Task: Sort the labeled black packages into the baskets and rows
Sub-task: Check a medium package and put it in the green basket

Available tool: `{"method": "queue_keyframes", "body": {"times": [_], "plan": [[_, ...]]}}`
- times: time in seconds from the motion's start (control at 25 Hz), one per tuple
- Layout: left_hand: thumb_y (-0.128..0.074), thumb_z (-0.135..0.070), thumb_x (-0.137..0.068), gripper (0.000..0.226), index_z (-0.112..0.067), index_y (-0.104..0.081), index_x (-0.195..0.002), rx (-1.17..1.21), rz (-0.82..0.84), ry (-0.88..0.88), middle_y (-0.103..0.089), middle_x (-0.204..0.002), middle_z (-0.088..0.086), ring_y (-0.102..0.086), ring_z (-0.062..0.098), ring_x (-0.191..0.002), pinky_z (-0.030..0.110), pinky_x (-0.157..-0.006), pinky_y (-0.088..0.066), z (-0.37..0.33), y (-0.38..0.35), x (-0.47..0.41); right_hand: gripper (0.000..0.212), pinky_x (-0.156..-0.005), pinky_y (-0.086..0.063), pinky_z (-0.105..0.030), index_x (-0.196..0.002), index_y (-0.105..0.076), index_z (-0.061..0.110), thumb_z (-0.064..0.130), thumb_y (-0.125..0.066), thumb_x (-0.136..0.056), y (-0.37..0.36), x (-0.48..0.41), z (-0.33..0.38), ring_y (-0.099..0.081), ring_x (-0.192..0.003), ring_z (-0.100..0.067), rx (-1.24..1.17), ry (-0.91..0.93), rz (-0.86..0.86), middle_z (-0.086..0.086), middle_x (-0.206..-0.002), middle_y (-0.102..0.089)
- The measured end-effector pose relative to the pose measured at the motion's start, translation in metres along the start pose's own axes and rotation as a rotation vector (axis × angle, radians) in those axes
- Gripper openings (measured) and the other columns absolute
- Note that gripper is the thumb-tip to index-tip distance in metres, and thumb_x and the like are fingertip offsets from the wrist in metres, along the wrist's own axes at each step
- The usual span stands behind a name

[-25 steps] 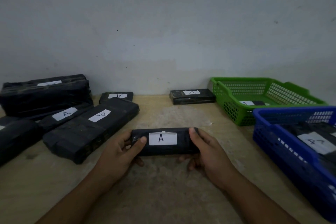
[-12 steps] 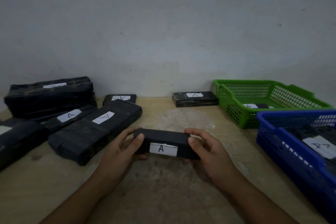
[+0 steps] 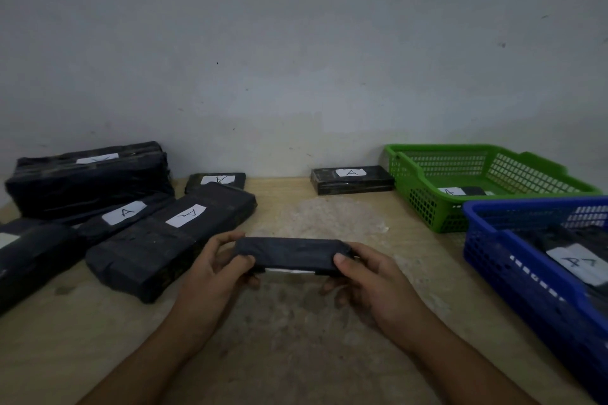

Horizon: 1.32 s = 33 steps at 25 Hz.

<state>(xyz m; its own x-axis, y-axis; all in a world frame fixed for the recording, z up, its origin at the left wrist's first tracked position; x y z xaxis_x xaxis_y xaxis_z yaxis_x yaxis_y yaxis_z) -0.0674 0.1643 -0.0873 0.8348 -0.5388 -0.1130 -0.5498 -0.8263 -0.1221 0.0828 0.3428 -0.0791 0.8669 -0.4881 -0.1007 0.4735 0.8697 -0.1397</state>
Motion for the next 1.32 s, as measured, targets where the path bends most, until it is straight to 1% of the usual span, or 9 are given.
{"method": "queue_keyframes", "body": {"times": [0.12, 0.24, 0.4, 0.56, 0.8, 0.96, 1.08, 1.2, 1.32], "plan": [[-0.077, -0.031, -0.075, 0.032, -0.023, -0.065, -0.104, -0.047, -0.002, -0.037, -0.071, -0.109, 0.003, -0.068, 0.026, -0.099, 0.051, -0.094, -0.051, 0.000, -0.002, 0.002, 0.024, -0.064, -0.054, -0.035, -0.112, -0.067, 0.015, 0.015, -0.066, -0.088, 0.006, 0.001, 0.006, -0.070, -0.083, -0.024, 0.110, 0.089, -0.020, -0.009, -0.099, -0.074], [-0.063, -0.010, -0.088, 0.017, -0.011, -0.067, -0.105, -0.056, -0.001, -0.047, -0.071, -0.108, 0.009, -0.071, 0.023, -0.091, 0.044, -0.091, -0.053, 0.001, -0.003, 0.003, 0.029, -0.059, -0.052, -0.035, -0.112, -0.070, 0.010, 0.014, -0.069, -0.083, 0.004, -0.002, 0.000, -0.067, -0.088, -0.024, -0.102, -0.004, 0.036, -0.013, -0.110, -0.071], [-0.061, -0.016, -0.091, 0.020, -0.026, -0.070, -0.106, -0.199, 0.071, -0.066, -0.073, -0.108, 0.000, -0.070, 0.019, -0.097, 0.040, -0.092, -0.054, 0.001, -0.002, 0.003, 0.032, -0.076, -0.051, -0.038, -0.108, -0.075, 0.014, 0.003, -0.057, -0.085, 0.004, 0.000, -0.003, -0.067, -0.094, -0.027, -0.050, -0.038, 0.063, -0.011, -0.110, -0.073], [-0.056, -0.007, -0.092, 0.018, -0.012, -0.070, -0.101, -0.043, 0.107, -0.036, -0.072, -0.105, 0.010, -0.071, 0.023, -0.091, 0.033, -0.079, -0.059, -0.002, -0.010, 0.006, 0.035, -0.070, -0.052, -0.018, -0.103, -0.074, 0.016, -0.009, -0.053, -0.090, 0.013, 0.003, 0.010, -0.070, -0.086, -0.007, 0.162, 0.046, -0.037, -0.002, -0.099, -0.075], [-0.058, -0.012, -0.089, 0.013, -0.002, -0.067, -0.095, 0.160, -0.024, 0.057, -0.069, -0.104, 0.018, -0.068, 0.027, -0.091, 0.026, -0.069, -0.061, 0.003, -0.006, 0.002, 0.028, -0.061, -0.053, -0.024, -0.108, -0.071, 0.016, -0.001, -0.055, -0.093, 0.006, 0.003, 0.006, -0.070, -0.081, -0.015, 0.116, -0.006, -0.013, -0.006, -0.097, -0.075], [-0.063, -0.013, -0.087, 0.012, -0.012, -0.074, -0.092, 0.116, -0.054, 0.034, -0.073, -0.102, 0.014, -0.069, 0.028, -0.092, 0.042, -0.084, -0.058, 0.004, 0.000, 0.000, 0.020, -0.050, -0.053, -0.030, -0.111, -0.066, 0.010, 0.010, -0.051, -0.098, 0.000, 0.001, 0.000, -0.070, -0.070, -0.033, -0.121, -0.125, 0.054, -0.017, -0.098, -0.073], [-0.068, -0.027, -0.081, 0.023, -0.021, -0.075, -0.102, -0.043, 0.019, -0.049, -0.074, -0.105, 0.003, -0.069, 0.025, -0.102, 0.047, -0.096, -0.049, 0.002, -0.003, 0.002, 0.027, -0.047, -0.046, -0.027, -0.113, -0.064, 0.012, 0.028, -0.065, -0.091, 0.004, 0.002, 0.000, -0.065, -0.065, -0.026, -0.022, -0.081, 0.054, -0.011, -0.089, -0.071], [-0.082, -0.046, -0.062, 0.047, -0.014, -0.074, -0.096, 0.099, 0.077, -0.012, -0.073, -0.105, 0.007, -0.069, 0.023, -0.098, 0.037, -0.086, -0.057, 0.003, -0.011, 0.005, 0.020, -0.049, -0.039, -0.026, -0.111, -0.064, 0.019, 0.020, -0.067, -0.091, 0.009, 0.002, 0.000, -0.055, -0.061, -0.020, 0.108, -0.018, 0.026, -0.009, -0.074, -0.065], [-0.071, -0.029, -0.072, 0.034, -0.003, -0.065, -0.093, 0.267, 0.059, 0.080, -0.068, -0.103, 0.014, -0.067, 0.027, -0.092, 0.037, -0.079, -0.060, 0.006, -0.016, 0.005, 0.020, -0.047, -0.039, -0.020, -0.111, -0.063, 0.016, 0.008, -0.062, -0.093, 0.010, 0.003, 0.006, -0.054, -0.053, -0.010, 0.140, 0.030, 0.017, -0.007, -0.070, -0.062]]}}
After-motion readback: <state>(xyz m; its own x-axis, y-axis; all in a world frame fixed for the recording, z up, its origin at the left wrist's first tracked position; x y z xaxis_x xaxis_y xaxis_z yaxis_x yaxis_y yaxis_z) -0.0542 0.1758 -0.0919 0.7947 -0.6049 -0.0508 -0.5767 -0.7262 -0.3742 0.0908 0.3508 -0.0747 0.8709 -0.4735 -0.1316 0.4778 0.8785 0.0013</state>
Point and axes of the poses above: each hand's wrist, its own x-axis away from the middle knuckle, its own y-axis out of the back of the hand, z = x × y, the point moved 6 cm from there along -x, towards the middle knuckle
